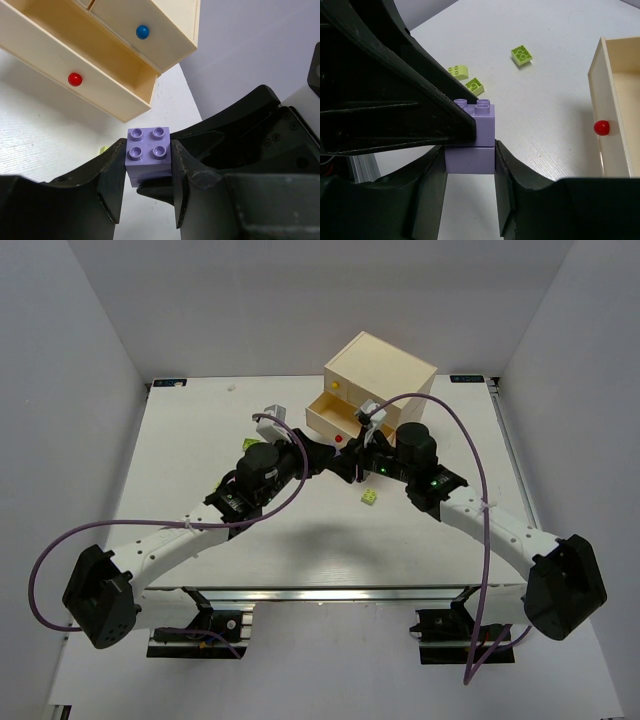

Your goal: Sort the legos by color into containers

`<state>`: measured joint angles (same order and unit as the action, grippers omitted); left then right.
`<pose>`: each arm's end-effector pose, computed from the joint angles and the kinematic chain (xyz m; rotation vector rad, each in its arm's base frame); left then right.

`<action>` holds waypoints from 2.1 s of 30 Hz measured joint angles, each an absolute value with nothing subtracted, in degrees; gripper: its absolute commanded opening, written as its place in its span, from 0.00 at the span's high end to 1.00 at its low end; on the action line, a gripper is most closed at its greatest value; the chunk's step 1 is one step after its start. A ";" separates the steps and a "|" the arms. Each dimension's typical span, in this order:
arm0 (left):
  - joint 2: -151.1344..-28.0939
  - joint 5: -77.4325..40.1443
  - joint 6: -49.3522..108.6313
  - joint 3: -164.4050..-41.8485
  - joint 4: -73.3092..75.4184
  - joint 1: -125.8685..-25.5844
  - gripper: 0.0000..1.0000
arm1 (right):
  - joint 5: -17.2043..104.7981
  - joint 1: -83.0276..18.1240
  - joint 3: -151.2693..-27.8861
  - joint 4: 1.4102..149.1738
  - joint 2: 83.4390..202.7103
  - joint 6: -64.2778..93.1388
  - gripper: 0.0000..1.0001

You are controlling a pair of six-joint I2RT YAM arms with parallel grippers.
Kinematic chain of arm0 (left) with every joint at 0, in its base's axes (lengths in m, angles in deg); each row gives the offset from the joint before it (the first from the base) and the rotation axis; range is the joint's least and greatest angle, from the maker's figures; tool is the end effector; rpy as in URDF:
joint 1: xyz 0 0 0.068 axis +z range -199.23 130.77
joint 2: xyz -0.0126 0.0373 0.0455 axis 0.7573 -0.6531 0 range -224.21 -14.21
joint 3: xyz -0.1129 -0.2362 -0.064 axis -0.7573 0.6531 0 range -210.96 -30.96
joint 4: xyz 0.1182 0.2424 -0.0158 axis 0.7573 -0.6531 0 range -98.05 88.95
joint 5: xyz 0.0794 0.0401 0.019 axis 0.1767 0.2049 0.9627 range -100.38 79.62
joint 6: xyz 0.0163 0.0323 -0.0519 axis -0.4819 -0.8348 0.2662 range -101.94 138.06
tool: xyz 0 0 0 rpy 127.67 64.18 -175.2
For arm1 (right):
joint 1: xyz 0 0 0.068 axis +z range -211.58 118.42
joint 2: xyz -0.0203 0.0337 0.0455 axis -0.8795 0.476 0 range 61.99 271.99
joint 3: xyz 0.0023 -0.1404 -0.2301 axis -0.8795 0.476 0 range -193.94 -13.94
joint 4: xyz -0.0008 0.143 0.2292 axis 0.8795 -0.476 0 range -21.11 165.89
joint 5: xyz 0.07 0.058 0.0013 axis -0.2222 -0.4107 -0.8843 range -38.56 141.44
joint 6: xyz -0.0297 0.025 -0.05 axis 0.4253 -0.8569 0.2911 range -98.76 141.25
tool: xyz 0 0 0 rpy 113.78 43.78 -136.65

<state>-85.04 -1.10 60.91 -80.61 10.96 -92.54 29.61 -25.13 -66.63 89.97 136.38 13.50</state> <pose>0.2336 -0.2095 0.3044 -0.1188 1.8246 -0.9528 0.2518 0.2083 0.3104 -0.7208 1.6243 0.8899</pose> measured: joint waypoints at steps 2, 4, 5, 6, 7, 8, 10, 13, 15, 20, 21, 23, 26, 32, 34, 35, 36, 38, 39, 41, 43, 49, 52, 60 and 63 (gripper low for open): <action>-85.04 -1.04 60.93 -80.87 10.94 -92.54 1.00 | 29.61 -25.22 -66.63 90.19 136.17 13.61 1.00; -85.04 -0.89 60.80 -81.28 10.76 -92.58 1.00 | 29.40 -25.35 -66.61 90.52 136.03 13.74 1.00; -85.04 -0.73 60.71 -81.59 10.55 -92.60 1.00 | 29.40 -25.42 -66.61 90.72 135.95 13.80 1.00; -85.04 -0.30 60.47 -81.83 10.57 -92.62 1.00 | 29.33 -25.50 -66.59 90.70 135.79 13.91 1.00; -85.04 0.58 60.30 -82.18 10.48 -92.49 1.00 | 29.40 -25.79 -66.39 90.59 135.55 13.93 1.00; -85.04 1.37 60.06 -82.55 10.50 -92.27 1.00 | 29.44 -26.20 -66.13 90.56 135.31 13.98 1.00; -85.04 2.61 59.82 -83.14 10.52 -91.86 1.00 | 29.46 -26.82 -65.49 90.37 134.81 14.11 1.00; -85.04 3.84 59.40 -83.71 10.55 -91.71 1.00 | 29.53 -27.47 -64.99 89.91 134.46 14.17 1.00; -85.10 4.14 59.14 -83.97 10.52 -91.71 1.00 | 29.44 -27.54 -64.75 89.62 134.33 14.24 1.00; -86.48 4.21 57.65 -85.35 10.31 -91.71 1.00 | 30.27 -28.15 -64.79 88.75 133.48 15.99 1.00; -87.16 4.21 56.95 -86.05 10.09 -91.68 1.00 | 31.19 -28.26 -65.03 88.38 133.37 16.80 1.00; -88.77 4.32 55.60 -87.49 9.69 -91.53 1.00 | 33.72 -28.74 -65.95 87.20 133.39 17.96 1.00; -91.68 4.88 53.33 -90.11 9.17 -91.33 1.00 | 39.27 -29.72 -68.38 85.49 134.11 20.51 1.00; -96.07 5.43 50.11 -93.96 8.03 -90.15 1.00 | 48.61 -30.90 -73.65 84.55 139.86 25.91 1.00; -96.31 5.50 49.46 -94.29 7.84 -89.85 1.00 | 51.10 -30.92 -75.92 83.11 142.98 27.22 1.00; -96.29 5.56 49.11 -94.31 7.70 -89.70 1.00 | 52.10 -30.92 -77.08 82.52 144.56 27.68 1.00; -96.23 5.65 48.85 -94.31 7.75 -89.56 1.00 | 52.98 -30.92 -78.08 81.87 145.85 27.92 1.00; -96.10 5.71 48.26 -94.29 7.62 -89.54 1.00 | 54.92 -30.92 -79.79 81.03 148.12 28.18 1.00; -95.94 5.74 47.95 -94.20 7.60 -89.48 1.00 | 55.89 -30.92 -80.27 80.66 148.95 28.23 1.00; -95.35 5.74 47.36 -93.65 7.55 -89.41 1.00 | 57.72 -30.92 -81.06 79.88 150.18 28.18 1.00; -94.41 5.74 46.88 -92.85 7.53 -89.39 1.00 | 59.16 -30.92 -82.37 78.78 151.44 28.08 1.00; -92.60 5.65 46.03 -91.62 7.57 -89.30 1.00 | 60.32 -30.92 -85.14 76.79 154.00 27.35 0.52; -92.38 5.43 45.89 -91.10 7.57 -89.19 1.00 | 60.21 -30.92 -85.16 75.57 154.15 26.98 0.47; -92.42 3.92 45.89 -90.57 7.31 -89.13 1.00 | 59.08 -30.92 -85.99 73.28 154.20 25.67 0.44; -92.88 2.96 45.98 -90.75 7.22 -89.06 1.00 | 57.66 -31.10 -85.99 72.44 153.63 25.41 0.78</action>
<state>-92.88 2.96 45.98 -90.75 7.22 -89.06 57.66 -31.10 -85.99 72.44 153.63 25.41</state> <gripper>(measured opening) 0.472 0.410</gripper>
